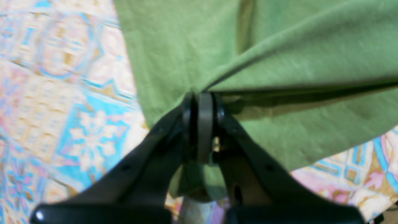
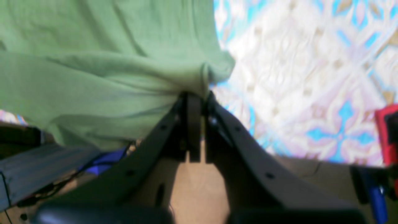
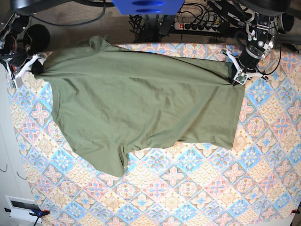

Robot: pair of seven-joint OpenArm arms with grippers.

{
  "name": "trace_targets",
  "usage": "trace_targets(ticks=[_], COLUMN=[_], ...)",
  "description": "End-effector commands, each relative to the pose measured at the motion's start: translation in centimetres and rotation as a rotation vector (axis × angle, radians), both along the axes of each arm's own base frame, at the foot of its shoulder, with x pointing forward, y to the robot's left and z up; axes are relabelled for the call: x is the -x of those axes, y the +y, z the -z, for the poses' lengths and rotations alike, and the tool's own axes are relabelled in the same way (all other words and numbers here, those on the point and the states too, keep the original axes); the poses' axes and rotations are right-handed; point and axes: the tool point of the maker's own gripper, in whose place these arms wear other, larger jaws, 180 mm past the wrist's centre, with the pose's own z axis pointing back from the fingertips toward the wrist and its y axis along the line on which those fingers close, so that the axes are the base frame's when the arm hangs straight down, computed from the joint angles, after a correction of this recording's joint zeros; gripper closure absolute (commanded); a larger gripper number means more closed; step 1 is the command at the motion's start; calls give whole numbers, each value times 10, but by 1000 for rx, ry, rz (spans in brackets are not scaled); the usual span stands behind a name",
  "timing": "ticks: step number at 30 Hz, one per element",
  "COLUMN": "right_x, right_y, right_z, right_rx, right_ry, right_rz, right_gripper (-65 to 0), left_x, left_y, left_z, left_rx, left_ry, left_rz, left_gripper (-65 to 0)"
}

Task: Layout the t-shirt on the table in an organized manner, then fold the t-shirt properly
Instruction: 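Move the left gripper inward along the edge, folding the shirt side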

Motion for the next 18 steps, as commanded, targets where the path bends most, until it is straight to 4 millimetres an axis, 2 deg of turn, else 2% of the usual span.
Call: trace_targets(ticks=[1, 4, 7, 9, 15, 18], right_x=[-9, -20, -40, -47, -47, -45], right_y=[-5, 6, 16, 21, 21, 20], right_z=[-9, 4, 5, 9, 14, 13], right_rx=[10, -44, -80, -99, -117, -111], right_ry=[-35, -20, -47, -46, -36, -37], right_rz=[-2, -20, -36, -45, -36, -35], right_gripper=[-7, -7, -7, -7, -9, -42], left_x=[-7, -11, -9, -9, -8, -7], left_y=[7, 11, 13, 13, 13, 13], left_z=[-6, 0, 2, 2, 4, 4], left_rx=[-12, -6, -6, -6, -6, -6], left_ry=[-29, -22, -15, -15, -10, -7], left_rz=[-8, -31, -36, -36, -37, -37], left_gripper=[0, 0, 0, 0, 0, 0])
